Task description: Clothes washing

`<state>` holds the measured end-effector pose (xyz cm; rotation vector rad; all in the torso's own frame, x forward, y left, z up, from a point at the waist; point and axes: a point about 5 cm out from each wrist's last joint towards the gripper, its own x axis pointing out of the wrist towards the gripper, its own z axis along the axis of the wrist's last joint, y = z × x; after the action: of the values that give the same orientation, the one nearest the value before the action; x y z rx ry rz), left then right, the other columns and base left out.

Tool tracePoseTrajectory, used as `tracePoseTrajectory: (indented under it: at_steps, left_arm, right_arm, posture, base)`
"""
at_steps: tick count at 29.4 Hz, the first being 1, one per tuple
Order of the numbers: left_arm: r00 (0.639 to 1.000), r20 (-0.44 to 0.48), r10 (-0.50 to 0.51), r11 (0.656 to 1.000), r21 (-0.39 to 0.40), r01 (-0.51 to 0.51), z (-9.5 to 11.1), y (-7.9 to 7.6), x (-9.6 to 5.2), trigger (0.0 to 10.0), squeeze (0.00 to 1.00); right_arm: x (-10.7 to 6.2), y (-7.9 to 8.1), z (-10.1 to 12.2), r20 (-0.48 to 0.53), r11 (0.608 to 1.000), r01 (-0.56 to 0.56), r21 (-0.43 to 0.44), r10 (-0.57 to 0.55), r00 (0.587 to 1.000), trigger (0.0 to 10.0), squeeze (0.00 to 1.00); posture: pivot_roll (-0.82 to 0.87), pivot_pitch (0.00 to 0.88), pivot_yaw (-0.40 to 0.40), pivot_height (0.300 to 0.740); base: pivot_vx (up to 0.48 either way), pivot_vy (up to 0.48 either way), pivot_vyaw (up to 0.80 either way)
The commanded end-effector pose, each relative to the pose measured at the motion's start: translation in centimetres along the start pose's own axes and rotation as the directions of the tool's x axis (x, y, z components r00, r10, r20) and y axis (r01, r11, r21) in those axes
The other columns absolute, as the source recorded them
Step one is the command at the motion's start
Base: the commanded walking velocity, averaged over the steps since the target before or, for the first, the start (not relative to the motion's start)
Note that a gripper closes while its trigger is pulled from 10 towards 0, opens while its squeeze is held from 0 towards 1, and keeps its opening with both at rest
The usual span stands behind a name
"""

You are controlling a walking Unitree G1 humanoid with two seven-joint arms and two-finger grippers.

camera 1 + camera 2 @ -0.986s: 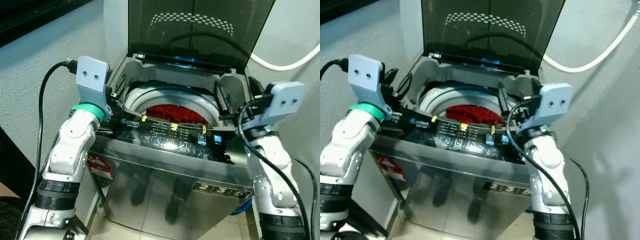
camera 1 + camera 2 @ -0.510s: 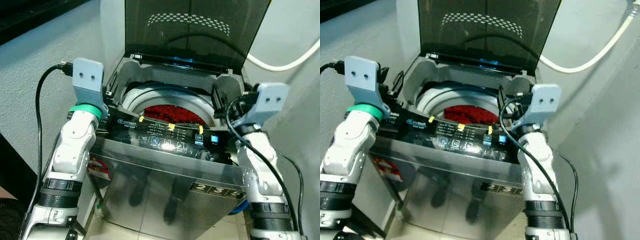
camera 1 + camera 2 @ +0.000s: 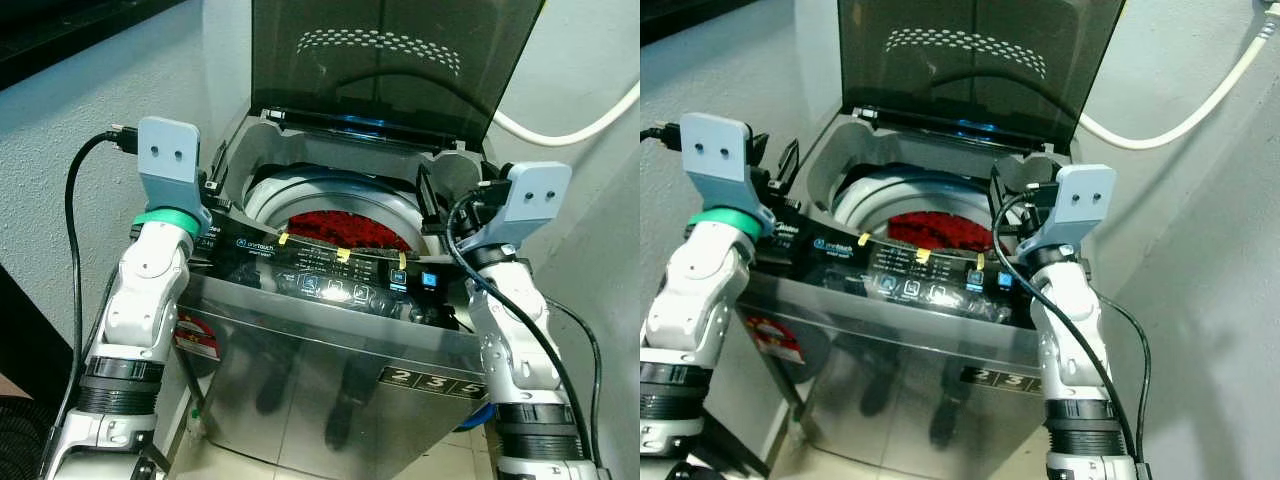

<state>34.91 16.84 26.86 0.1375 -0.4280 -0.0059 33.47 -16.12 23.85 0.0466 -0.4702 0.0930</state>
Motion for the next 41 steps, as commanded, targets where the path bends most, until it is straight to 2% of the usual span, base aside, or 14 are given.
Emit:
tracePoseTrajectory:
  at_steps: [1,15,33,41]
  left_arm:
    - [1.000,-0.002,0.005,1.000,0.003,-0.005,-0.19,-0.19,0.10,10.0,0.00]
    - [1.000,0.002,0.000,1.000,0.005,0.000,-0.18,-0.31,0.29,10.0,0.00]
    - [1.000,0.002,-0.006,1.000,0.004,0.006,-0.25,-0.47,0.42,10.0,0.00]
    - [1.000,-0.007,-0.019,1.000,-0.002,0.019,-0.41,-0.79,0.38,10.0,0.00]
  right_arm:
    - [0.08,-0.18,-0.04,0.005,1.000,0.009,-0.006,-0.008,1.000,10.0,0.00]
    - [0.08,-0.04,-0.06,0.011,1.000,0.009,-0.011,-0.009,1.000,10.0,0.00]
    - [0.05,0.26,-0.37,-0.005,0.998,-0.001,-0.061,0.001,1.000,10.0,0.00]
    - [0.11,0.45,-0.76,-0.026,0.993,-0.022,-0.112,0.019,0.999,10.0,0.00]
  posture:
    - [0.07,0.000,-0.025,0.740]
    - [0.07,0.000,-0.017,0.740]
    - [0.07,0.000,-0.013,0.740]
    - [0.07,0.000,-0.017,0.740]
  base:
    - [-0.304,0.000,0.00]
    - [-0.348,0.000,0.00]
    - [-0.341,0.000,0.00]
    - [-0.030,0.000,0.00]
